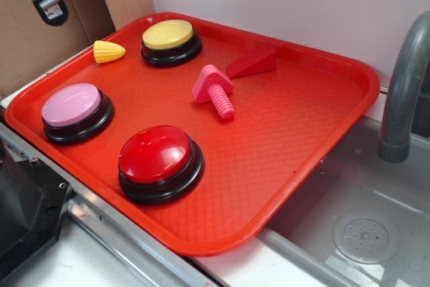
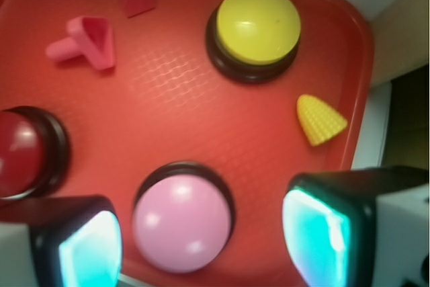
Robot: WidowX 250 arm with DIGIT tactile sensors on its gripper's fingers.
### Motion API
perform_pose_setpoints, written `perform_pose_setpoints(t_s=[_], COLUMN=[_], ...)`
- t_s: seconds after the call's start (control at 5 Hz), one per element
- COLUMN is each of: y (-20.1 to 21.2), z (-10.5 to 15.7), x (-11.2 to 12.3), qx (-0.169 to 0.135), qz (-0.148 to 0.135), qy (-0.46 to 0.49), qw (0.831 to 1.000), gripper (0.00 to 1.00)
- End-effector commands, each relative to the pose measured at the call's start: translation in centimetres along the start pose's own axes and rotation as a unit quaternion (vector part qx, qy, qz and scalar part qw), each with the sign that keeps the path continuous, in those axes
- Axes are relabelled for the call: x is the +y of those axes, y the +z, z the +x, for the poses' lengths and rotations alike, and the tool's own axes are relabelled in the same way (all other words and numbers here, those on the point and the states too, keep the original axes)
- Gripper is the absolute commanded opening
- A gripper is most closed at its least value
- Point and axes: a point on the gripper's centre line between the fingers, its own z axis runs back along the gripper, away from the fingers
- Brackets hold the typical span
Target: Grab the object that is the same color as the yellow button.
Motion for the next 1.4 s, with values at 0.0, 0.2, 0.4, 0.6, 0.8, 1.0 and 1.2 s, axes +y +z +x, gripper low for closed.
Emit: perform_pose_setpoints(t_s=[0.0,0.2,0.4,0.6,0.8,1.0,1.2], y=[-4.2,-6.6,-7.6,-8.8,-10.1,-11.1,-11.7], z=[1.4,2.1,3.2,4.0,4.6,3.7,3.4], x=[6.1,7.8,9.4,9.8,9.7,9.3,9.1], qx=[-0.023,-0.023,-0.042,-0.037,-0.026,-0.017,-0.006], qz=[0.024,0.026,0.027,0.026,0.02,0.015,0.022], qy=[-0.081,-0.13,-0.169,-0.183,-0.197,-0.204,-0.205], qw=[0.996,0.991,0.984,0.982,0.98,0.979,0.979], gripper=[1.0,1.0,1.0,1.0,1.0,1.0,1.0])
